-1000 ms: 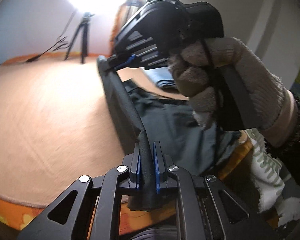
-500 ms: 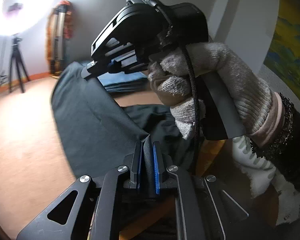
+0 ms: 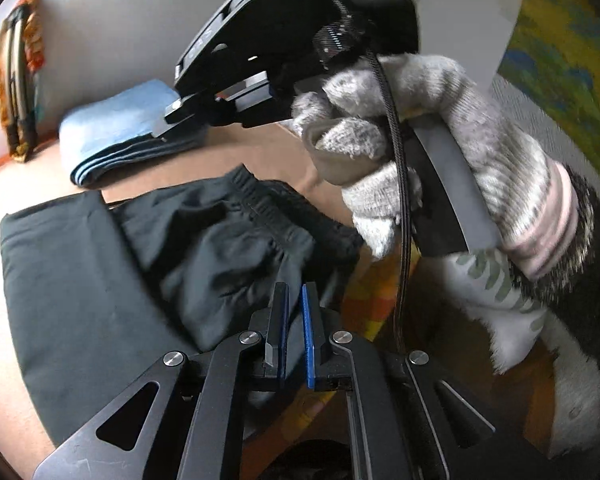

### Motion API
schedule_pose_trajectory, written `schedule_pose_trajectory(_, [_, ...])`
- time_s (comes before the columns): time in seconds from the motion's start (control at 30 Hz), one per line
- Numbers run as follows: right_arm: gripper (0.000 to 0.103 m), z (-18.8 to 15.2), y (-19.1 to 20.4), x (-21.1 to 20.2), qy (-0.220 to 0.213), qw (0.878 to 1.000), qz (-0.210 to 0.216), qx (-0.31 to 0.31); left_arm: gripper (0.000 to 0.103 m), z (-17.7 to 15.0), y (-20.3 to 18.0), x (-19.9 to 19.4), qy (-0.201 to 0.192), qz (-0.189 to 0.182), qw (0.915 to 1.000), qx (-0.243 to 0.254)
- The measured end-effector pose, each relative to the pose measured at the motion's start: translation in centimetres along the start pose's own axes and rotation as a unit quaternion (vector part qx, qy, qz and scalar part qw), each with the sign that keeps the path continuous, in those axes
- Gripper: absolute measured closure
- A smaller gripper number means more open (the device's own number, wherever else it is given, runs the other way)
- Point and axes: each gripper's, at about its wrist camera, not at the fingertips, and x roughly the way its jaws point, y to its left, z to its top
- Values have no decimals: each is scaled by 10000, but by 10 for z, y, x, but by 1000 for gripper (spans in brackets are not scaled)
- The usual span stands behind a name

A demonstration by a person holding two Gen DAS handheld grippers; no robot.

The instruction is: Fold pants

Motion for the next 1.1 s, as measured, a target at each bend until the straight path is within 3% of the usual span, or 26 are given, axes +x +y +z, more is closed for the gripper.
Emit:
schedule_pose_trajectory(0.03, [97,-2,-2,0,31,10000,57,-18,98,-2,-1,-1,29,70,10000,55])
schedule_pose_trajectory(0.07, [86,-4,-4,2,58,9998,199,-73,98,-7,0,-5,48,154,9998,90])
schedule_pose_trajectory(0.17, [71,-10,-3,9,130,9987,457,-156,97,-13,4,-17,-14,419,9991,39])
schedule_pose_trajectory(0.23, [68,-11,0,21,260,9978,585,-165,97,-18,10,-26,-31,571,9984,-47])
schedule_pose_trajectory(0.3, [68,-11,3,35,382,9967,710,-104,94,-24,21,-32,18,664,9976,-202])
schedule_pose_trajectory(0.43, [65,-9,6,63,587,9961,657,-77,67,-32,36,-36,131,834,9952,-491])
schedule_pose_trajectory(0.63, [63,-10,2,93,878,9946,545,-100,57,-44,28,-21,305,835,9948,-488])
schedule_pose_trajectory(0.87, [61,0,-3,110,932,9946,446,-73,51,-51,14,8,581,1198,9910,-105])
schedule_pose_trajectory(1.1, [61,1,6,131,1042,9937,360,-208,51,-53,18,12,517,1325,9898,18])
